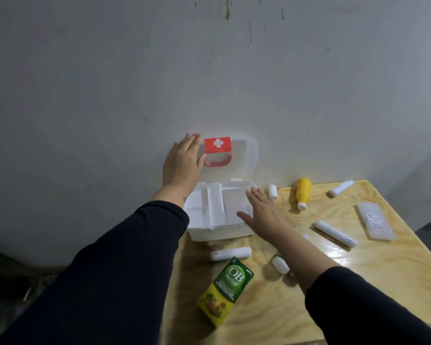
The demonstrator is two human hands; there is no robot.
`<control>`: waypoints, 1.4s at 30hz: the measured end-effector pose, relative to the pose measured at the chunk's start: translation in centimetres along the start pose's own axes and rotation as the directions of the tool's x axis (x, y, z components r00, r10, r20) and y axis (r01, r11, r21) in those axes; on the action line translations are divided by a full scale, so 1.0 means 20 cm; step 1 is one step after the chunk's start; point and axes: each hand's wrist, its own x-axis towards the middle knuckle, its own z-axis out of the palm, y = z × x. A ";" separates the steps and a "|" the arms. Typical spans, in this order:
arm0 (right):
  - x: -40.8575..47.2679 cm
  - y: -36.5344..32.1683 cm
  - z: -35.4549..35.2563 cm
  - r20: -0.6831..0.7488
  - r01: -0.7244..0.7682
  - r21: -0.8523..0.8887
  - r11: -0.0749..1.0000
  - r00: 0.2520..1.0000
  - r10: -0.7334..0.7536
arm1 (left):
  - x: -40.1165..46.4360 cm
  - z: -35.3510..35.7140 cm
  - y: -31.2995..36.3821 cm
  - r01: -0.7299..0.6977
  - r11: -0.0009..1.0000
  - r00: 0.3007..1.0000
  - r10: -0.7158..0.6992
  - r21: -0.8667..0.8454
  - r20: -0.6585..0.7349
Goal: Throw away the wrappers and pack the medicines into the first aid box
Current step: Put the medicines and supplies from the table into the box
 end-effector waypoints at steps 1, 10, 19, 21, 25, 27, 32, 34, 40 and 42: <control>-0.03 -0.01 -0.02 -0.008 0.027 0.016 0.999 1.000 -0.027 | -0.04 0.00 0.00 -0.021 1.000 1.000 0.021 0.000 -0.002; -0.42 -0.09 0.09 0.101 0.177 0.074 0.981 0.978 -0.184 | -0.40 0.11 0.04 0.020 0.997 0.905 0.011 -0.069 0.425; -0.54 -0.07 0.39 0.198 0.272 -0.102 0.957 0.948 -0.248 | -0.54 0.20 0.01 0.038 0.998 0.834 -0.060 0.051 0.549; -0.54 -0.06 0.39 0.167 0.274 -0.083 0.958 0.952 -0.257 | -0.54 0.23 -0.01 -0.001 0.998 0.834 -0.033 0.062 0.550; -0.57 0.00 0.27 0.121 0.214 -0.010 0.977 0.970 -0.211 | -0.53 0.23 -0.04 -0.047 0.997 0.814 0.001 0.065 0.581; -0.58 0.03 0.15 0.079 0.165 0.030 0.986 0.983 -0.167 | -0.53 0.23 -0.05 -0.059 0.996 0.813 0.008 0.069 0.582; -0.47 0.10 -0.16 -0.055 0.099 0.009 0.995 0.994 -0.099 | -0.55 0.25 -0.05 -0.083 0.992 0.829 0.019 0.091 0.558; -0.39 0.11 -0.25 -0.121 0.058 -0.052 0.997 0.991 -0.063 | -0.56 0.26 -0.05 -0.064 0.995 0.845 0.010 0.083 0.535; -0.10 0.03 -0.35 -0.189 -0.078 -0.269 0.960 0.982 0.027 | -0.57 0.31 -0.07 -0.077 0.992 0.872 0.020 0.097 0.489; -0.01 -0.01 -0.33 -0.156 -0.087 -0.324 0.942 0.987 0.037 | -0.58 0.30 -0.06 -0.054 0.996 0.885 0.012 0.076 0.466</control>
